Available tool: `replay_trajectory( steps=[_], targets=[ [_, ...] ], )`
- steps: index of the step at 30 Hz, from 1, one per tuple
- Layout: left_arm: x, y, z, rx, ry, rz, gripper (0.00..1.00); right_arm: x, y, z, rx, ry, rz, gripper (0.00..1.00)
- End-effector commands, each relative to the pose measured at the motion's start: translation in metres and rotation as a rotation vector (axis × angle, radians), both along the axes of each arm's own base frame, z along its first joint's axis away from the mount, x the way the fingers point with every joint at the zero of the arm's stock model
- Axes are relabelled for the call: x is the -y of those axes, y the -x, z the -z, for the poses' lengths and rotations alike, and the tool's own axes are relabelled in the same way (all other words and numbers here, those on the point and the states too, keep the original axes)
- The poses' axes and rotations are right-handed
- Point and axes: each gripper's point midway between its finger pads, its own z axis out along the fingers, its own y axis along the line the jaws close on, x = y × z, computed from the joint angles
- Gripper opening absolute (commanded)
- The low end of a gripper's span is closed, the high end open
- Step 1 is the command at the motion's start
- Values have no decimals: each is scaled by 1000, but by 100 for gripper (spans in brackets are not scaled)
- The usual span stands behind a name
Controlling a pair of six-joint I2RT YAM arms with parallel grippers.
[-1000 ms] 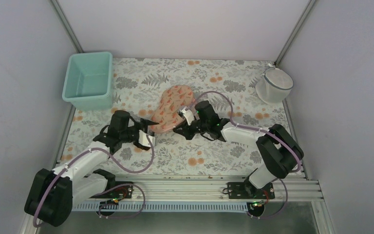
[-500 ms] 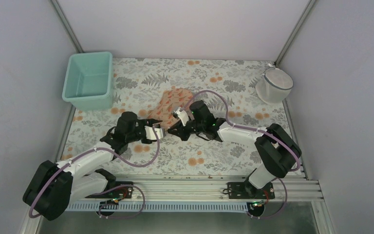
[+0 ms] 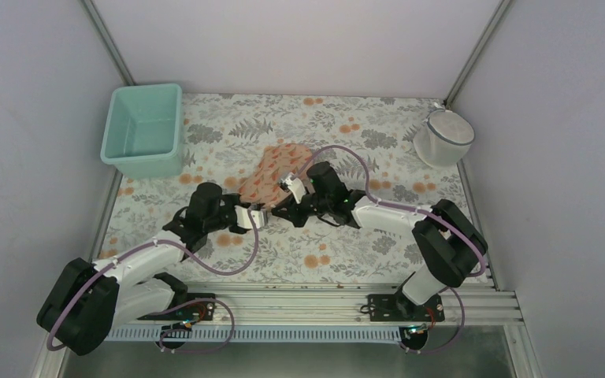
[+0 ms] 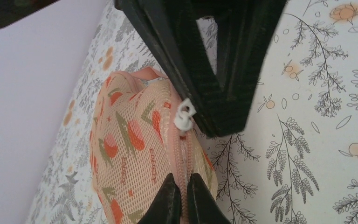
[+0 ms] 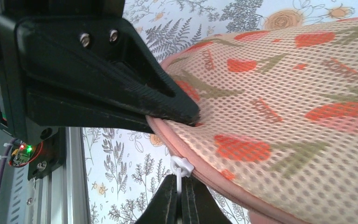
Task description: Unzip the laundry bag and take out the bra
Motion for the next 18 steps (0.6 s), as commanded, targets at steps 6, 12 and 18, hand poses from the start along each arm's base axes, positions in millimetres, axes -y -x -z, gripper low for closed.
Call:
replay_trajectory(
  steps=[6,12,18],
  targets=[
    [-6,6,7,143,-104,74,2,40,-27,7,-20,26,103,4],
    [-6,8,6,161,-110,87,2,70,-43,14,-23,61,185,4],
    [-16,2,8,165,-114,50,2,87,-49,11,-12,59,225,4]
  ],
)
